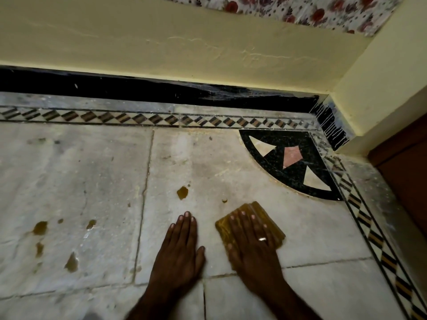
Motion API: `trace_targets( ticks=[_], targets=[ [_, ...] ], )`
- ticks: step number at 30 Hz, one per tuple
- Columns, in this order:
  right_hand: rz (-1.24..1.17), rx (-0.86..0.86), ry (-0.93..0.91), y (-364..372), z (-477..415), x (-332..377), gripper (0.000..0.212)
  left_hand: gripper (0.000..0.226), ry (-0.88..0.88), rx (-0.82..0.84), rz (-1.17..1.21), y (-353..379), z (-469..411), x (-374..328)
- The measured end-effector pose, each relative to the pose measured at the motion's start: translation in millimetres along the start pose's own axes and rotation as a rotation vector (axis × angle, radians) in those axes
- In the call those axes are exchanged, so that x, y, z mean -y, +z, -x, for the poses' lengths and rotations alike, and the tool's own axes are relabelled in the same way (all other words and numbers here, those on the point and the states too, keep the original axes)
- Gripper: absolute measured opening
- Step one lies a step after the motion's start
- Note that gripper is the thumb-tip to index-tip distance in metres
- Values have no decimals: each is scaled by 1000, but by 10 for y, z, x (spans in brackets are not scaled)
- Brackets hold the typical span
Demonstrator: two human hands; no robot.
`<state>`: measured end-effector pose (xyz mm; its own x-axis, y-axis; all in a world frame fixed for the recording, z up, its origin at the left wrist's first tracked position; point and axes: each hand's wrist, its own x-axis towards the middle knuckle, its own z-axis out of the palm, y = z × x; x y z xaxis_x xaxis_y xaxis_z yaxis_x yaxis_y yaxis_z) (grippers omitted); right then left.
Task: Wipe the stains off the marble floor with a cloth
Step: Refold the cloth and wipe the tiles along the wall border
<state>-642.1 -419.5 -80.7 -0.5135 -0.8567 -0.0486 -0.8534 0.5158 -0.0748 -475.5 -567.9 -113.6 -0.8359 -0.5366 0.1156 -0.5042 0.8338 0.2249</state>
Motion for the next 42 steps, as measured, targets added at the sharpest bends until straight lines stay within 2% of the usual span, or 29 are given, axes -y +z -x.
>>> trace_targets(
  ticks=[7, 10, 12, 14, 17, 21, 23, 26, 30, 32, 38, 42],
  targets=[
    [-57, 73, 251, -31, -650, -122, 72, 74, -38, 11, 11, -23, -1, -26],
    [-101, 168, 201, -109, -959, 95, 80, 73, -41, -9, 18, -23, -3, -39],
    [-62, 133, 111, -143, -979, 284, 77, 72, -42, -19, 31, -13, -7, -30],
    [0, 57, -35, -153, -798, 369, 71, 71, -37, -23, 41, -13, -9, -27],
    [10, 95, -178, -180, -363, 250, 72, 71, -39, -16, 43, -18, 6, -28],
    [56, 128, -122, -212, -371, -61, 70, 71, -23, -27, 38, -2, 25, -21],
    [48, 100, -59, -221, -686, -9, 69, 71, -30, -32, 43, 4, 27, -20],
    [-26, 176, 11, -241, -939, 175, 73, 72, -41, -32, 44, 7, 10, -26],
    [24, 177, -179, -168, -510, 15, 64, 70, -18, -52, 58, 1, 16, -15],
    [34, 134, -202, -149, -322, -143, 62, 72, -31, -51, 56, -12, 22, -10],
    [3, 37, 9, -59, -628, -145, 63, 75, -60, -65, 66, -16, 23, -33],
    [-54, 59, 103, -62, -1094, 128, 67, 76, -68, -89, 82, -10, 14, -50]
  ],
)
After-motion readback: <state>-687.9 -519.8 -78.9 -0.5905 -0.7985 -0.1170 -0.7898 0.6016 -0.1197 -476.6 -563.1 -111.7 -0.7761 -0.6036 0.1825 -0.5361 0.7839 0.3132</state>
